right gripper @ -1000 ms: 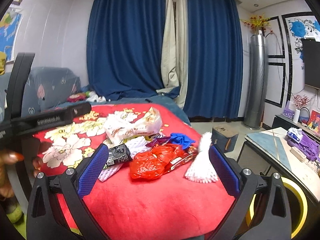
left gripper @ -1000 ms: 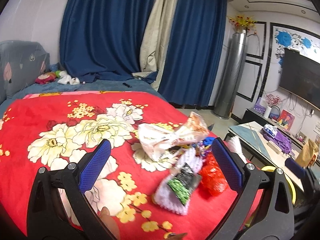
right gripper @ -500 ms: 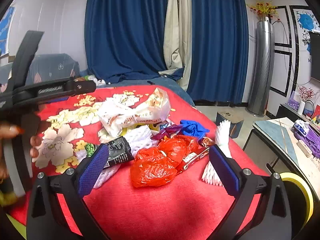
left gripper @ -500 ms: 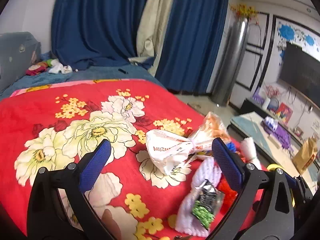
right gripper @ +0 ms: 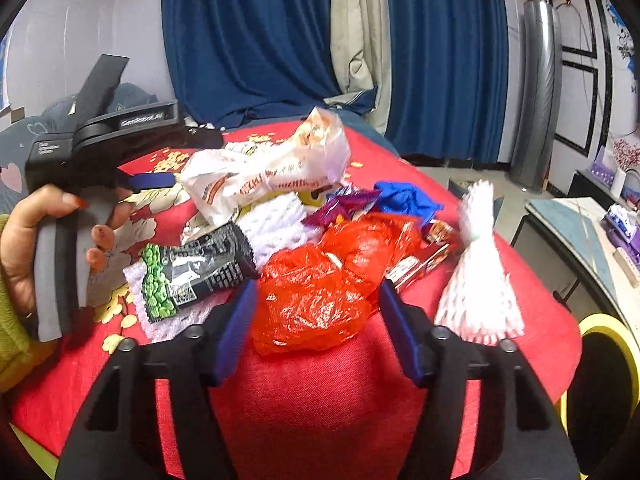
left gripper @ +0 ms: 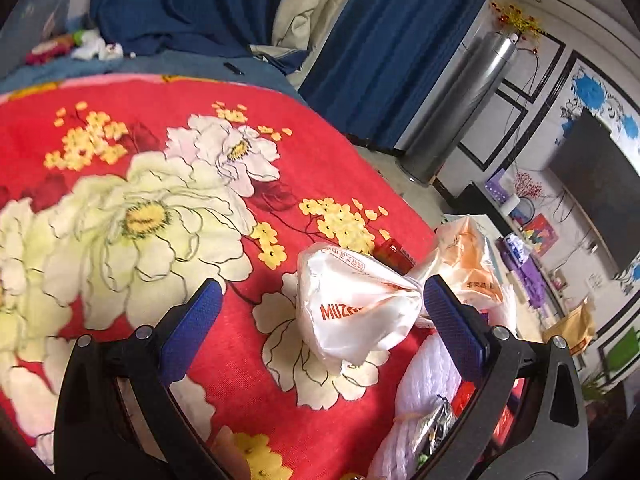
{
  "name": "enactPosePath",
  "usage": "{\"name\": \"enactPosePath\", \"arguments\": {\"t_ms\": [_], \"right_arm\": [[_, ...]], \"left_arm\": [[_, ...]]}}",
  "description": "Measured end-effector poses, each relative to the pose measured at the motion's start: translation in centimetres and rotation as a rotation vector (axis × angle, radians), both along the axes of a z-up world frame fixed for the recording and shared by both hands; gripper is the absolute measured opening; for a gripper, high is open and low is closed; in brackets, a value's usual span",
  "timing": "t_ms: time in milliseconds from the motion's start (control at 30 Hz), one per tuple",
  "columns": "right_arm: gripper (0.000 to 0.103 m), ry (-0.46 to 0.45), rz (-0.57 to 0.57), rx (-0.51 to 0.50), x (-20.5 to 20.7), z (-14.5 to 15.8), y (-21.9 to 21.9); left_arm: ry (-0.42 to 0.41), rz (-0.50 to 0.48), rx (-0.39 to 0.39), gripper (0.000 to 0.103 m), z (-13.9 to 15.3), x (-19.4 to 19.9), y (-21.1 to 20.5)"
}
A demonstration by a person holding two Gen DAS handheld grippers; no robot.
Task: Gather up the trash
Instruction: 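Reach the right tool to the red plastic bag while the left tool reaches the white bag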
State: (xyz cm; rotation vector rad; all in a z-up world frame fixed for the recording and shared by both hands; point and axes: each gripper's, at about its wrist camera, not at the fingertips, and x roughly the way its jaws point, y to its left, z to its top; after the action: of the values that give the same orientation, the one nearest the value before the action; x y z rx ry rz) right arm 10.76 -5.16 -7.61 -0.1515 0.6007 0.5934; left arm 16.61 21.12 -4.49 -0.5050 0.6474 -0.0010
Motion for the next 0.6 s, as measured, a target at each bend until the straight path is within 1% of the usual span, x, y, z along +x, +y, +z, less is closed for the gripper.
{"name": "enactPosePath", "arguments": {"t_ms": [67, 100, 133, 167, 200, 233, 267, 333, 367, 400, 433, 467, 500, 600], "right_arm": [[0.043, 0.009, 0.013, 0.007, 0.0, -0.3, 0.0], [0.036, 0.009, 0.018, 0.013, 0.0, -0.3, 0.0], [0.030, 0.011, 0.024, 0.022, -0.1, -0.3, -0.1], [0.028, 0.015, 0.031, 0.031, 0.0, -0.3, -0.3], [0.024, 0.019, 0.037, 0.039, 0.0, -0.3, -0.4], [0.020, 0.018, 0.040, 0.043, -0.1, -0.3, -0.5], [0.019, 0.017, 0.044, 0.046, -0.1, -0.2, -0.6], [0.016, 0.014, 0.050, 0.055, -0.3, -0.2, -0.7], [0.015, 0.009, 0.051, 0.058, -0.5, -0.2, -0.8], [0.015, 0.005, 0.053, 0.060, -0.6, -0.1, -0.9], [0.014, 0.002, 0.057, 0.062, -0.6, 0.0, -0.9], [0.013, -0.005, 0.061, 0.063, -0.7, 0.1, -0.9], [0.013, -0.014, 0.067, 0.062, -0.9, 0.3, -0.9], [0.012, -0.033, 0.070, 0.063, -1.4, 0.6, -0.8]], "left_arm": [[0.005, -0.003, -0.024, 0.092, -0.5, 0.3, 0.1], [0.004, -0.007, -0.043, 0.092, -0.7, 0.5, 0.2], [0.005, -0.008, -0.060, 0.089, -0.9, 0.6, 0.3], [0.010, -0.016, -0.082, 0.086, -1.2, 0.7, 0.4], [0.012, -0.024, -0.103, 0.079, -1.4, 0.8, 0.5], [0.021, -0.031, -0.118, 0.075, -1.6, 0.9, 0.5], [0.029, -0.035, -0.124, 0.072, -1.7, 1.0, 0.5], [0.025, -0.045, -0.147, 0.060, -2.0, 0.9, 0.5], [0.023, -0.050, -0.154, 0.057, -2.1, 0.8, 0.5], [0.022, -0.053, -0.162, 0.050, -2.1, 0.8, 0.4], [0.019, -0.057, -0.171, 0.040, -2.2, 0.7, 0.4], [0.017, -0.057, -0.176, 0.035, -2.1, 0.7, 0.3], [0.015, -0.053, -0.176, 0.023, -2.0, 0.5, 0.3], [-0.013, -0.047, -0.183, 0.017, -1.5, -0.2, 0.3]]}}
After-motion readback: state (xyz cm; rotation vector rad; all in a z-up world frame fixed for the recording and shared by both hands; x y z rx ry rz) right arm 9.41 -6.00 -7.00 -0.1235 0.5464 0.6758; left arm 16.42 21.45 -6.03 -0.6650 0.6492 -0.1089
